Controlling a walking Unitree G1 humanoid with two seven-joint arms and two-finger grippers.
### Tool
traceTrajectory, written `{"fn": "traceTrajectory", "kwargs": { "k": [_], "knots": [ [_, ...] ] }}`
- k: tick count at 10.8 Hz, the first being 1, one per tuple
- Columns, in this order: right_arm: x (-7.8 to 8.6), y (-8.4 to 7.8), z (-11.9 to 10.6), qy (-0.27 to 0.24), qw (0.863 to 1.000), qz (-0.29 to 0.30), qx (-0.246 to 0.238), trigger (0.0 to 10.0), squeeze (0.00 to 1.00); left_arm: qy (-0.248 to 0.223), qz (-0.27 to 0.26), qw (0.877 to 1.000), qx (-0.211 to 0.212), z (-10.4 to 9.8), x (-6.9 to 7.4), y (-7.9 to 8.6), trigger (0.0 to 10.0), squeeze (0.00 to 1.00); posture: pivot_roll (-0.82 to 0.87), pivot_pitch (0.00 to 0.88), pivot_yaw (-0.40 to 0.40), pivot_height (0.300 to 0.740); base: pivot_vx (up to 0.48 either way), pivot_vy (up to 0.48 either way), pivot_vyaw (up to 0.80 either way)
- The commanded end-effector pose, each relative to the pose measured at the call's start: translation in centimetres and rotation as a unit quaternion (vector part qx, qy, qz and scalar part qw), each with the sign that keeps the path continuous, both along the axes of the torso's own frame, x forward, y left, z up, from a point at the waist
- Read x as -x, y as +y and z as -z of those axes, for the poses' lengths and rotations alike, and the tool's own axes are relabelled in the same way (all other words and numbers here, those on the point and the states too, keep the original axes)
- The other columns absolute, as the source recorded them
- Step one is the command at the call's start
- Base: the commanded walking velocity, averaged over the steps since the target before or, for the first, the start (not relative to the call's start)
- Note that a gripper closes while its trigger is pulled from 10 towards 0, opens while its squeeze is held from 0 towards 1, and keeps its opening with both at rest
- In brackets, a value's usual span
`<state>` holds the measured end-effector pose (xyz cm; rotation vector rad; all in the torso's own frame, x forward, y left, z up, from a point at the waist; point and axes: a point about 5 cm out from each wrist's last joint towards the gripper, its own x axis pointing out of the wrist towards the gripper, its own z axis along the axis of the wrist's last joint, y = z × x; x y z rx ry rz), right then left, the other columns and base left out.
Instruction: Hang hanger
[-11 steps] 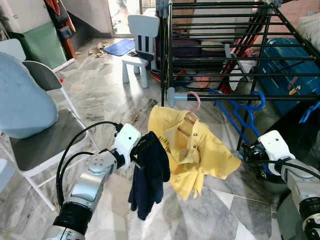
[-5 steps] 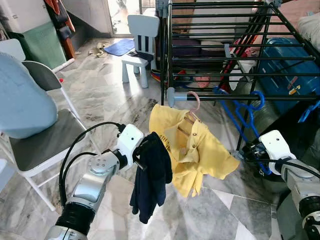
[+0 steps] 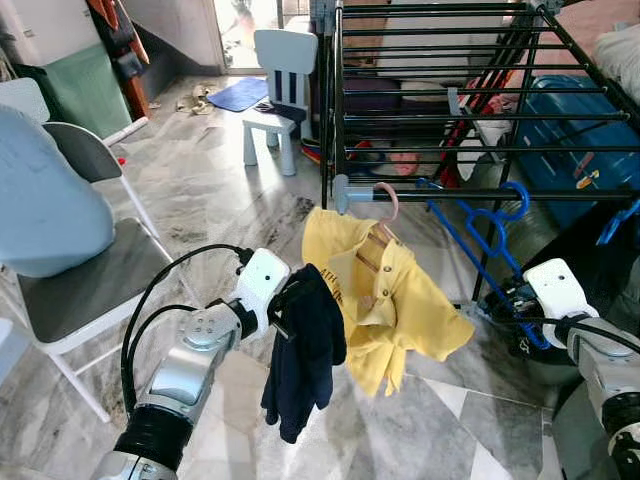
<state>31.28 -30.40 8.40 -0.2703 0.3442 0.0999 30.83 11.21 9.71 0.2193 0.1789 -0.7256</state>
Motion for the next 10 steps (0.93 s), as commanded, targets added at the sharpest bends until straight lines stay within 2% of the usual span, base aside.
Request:
{"fn": "traceTrajectory", "kwargs": {
  "k": [1, 8, 10],
  "knots": [
    [-0.6, -0.1, -0.9, -0.018, 1.0, 0.001, 0.0, 0.0, 0.0, -0.012, 0.005, 1.0, -0.004, -0.6, -0.3, -0.3, 10.0, 0.0, 0.1, 0.0, 0.042, 0.74, 0.0, 0.0, 0.0],
    [-0.8, 0.3, -1.0, -0.03, 1.0, -0.002, -0.003, 0.0, 0.0, -0.012, 0.005, 1.0, -0.011, -0.5, -0.3, -0.4, 10.0, 0.0, 0.1, 0.0, 0.043, 0.74, 0.0, 0.0, 0.0],
    [-1.1, 0.4, -2.1, -0.079, 0.997, 0.016, -0.01, 0.0, 0.0, -0.027, -0.011, 1.0, 0.0, -0.8, -0.4, -0.4, 10.0, 0.0, 0.1, 0.0, 0.038, 0.74, 0.0, 0.0, 0.0]
  ]
}}
